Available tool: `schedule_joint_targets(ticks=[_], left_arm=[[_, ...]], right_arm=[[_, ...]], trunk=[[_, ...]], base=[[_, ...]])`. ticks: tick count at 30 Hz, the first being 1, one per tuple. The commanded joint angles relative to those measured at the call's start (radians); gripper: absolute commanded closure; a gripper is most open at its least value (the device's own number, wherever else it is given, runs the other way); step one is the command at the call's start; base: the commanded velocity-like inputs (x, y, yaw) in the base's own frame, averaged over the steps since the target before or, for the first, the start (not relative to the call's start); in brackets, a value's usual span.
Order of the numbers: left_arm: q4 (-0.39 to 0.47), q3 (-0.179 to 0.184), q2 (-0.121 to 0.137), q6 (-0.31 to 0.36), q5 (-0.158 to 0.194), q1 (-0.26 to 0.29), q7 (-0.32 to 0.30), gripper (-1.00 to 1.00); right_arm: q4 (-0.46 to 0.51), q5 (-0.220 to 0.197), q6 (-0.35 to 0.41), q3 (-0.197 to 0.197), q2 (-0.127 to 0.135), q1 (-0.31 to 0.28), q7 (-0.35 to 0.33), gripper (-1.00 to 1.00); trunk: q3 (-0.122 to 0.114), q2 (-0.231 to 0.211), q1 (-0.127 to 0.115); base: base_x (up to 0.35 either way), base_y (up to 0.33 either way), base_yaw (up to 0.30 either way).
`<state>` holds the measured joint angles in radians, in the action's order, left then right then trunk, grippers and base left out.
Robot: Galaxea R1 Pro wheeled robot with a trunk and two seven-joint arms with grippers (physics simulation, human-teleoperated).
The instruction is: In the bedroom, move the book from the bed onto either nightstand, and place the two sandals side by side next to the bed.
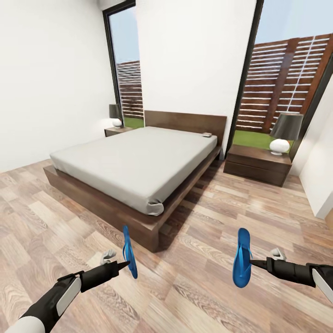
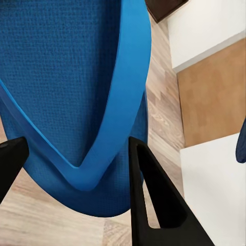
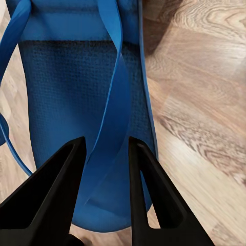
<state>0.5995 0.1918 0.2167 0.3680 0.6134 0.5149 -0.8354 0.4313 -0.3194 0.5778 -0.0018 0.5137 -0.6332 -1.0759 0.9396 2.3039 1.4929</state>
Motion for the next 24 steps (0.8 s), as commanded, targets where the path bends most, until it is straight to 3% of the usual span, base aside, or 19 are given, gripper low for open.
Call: schedule_joint_targets(ticks=[1,13,21,24], left_arm=[[0.000,0.005,0.001,0.008,0.009,0.000,0.001,1.00],[0.000,0.005,0.001,0.008,0.010,0.000,0.001,1.00],[0.000,0.005,0.001,0.008,0.009,0.000,0.000,1.00],[0.000,0.004,0.002,0.008,0.010,0.000,-0.001,1.00]], right_arm=[[0.000,-0.003,0.007,0.000,0.000,0.000,-0.001,1.00],[0.000,-0.003,0.007,0.000,0.000,0.000,0.001,1.00],[0.000,-0.003,0.006,0.000,-0.001,0.000,0.003,1.00],[0.000,-0.003,0.005,0.000,-0.002,0.000,0.005,1.00]], trunk=[[-0.002,-0.007,-0.004],[-0.008,-0.021,-0.012],[-0.034,-0.077,-0.042],[-0.034,-0.077,-0.042]], base=[[0.000,0.000,0.000],[0.000,0.000,0.000],[0.000,0.000,0.000],[0.000,0.000,0.000]])
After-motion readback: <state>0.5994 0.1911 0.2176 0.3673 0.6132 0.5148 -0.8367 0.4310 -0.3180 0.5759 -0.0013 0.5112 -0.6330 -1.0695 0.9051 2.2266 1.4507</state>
